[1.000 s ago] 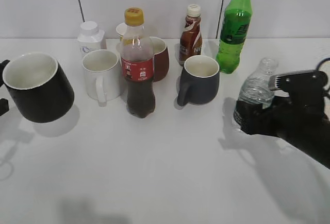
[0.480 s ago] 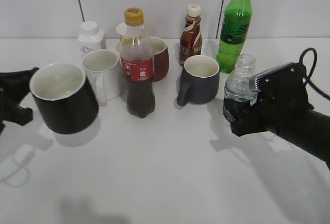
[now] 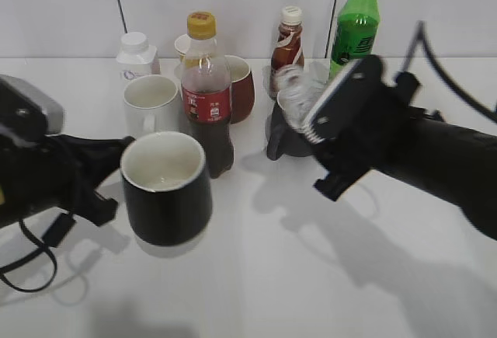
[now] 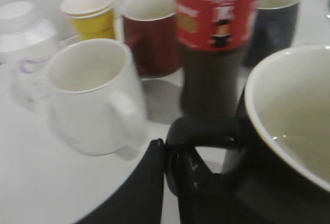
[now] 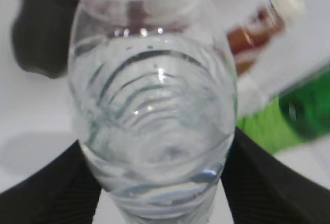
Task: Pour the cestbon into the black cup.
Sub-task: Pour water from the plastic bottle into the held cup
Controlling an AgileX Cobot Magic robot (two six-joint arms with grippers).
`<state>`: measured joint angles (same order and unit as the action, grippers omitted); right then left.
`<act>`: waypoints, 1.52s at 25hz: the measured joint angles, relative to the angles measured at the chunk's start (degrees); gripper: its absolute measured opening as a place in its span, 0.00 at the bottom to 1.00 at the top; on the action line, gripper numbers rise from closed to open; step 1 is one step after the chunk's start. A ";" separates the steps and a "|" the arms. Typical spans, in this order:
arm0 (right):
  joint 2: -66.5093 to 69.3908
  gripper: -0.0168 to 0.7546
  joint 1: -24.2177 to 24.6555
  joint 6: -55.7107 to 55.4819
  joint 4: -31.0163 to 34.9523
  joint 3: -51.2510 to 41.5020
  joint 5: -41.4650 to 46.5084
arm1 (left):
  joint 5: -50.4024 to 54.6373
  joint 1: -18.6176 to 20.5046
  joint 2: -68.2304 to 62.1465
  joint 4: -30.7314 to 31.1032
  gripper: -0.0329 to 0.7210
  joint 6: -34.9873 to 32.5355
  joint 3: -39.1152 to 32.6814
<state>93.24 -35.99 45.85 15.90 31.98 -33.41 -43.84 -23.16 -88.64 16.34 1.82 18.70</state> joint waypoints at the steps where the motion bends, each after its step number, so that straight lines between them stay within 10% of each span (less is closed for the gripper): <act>1: -0.06 0.66 -1.92 3.46 1.74 0.80 0.60 | 0.94 -1.00 0.00 -0.14 0.10 -0.55 0.38; 19: 3.68 0.66 -9.07 49.57 15.45 4.98 -1.17 | 6.98 -9.04 -5.40 -0.30 0.10 -2.73 5.14; 38: 5.75 0.66 -9.14 56.34 8.44 4.98 -10.82 | 4.72 -9.04 -5.40 -0.37 0.10 -2.73 5.17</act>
<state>99.00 -45.13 102.18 24.34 36.95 -44.23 -39.12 -32.20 -94.04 15.97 -0.91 23.87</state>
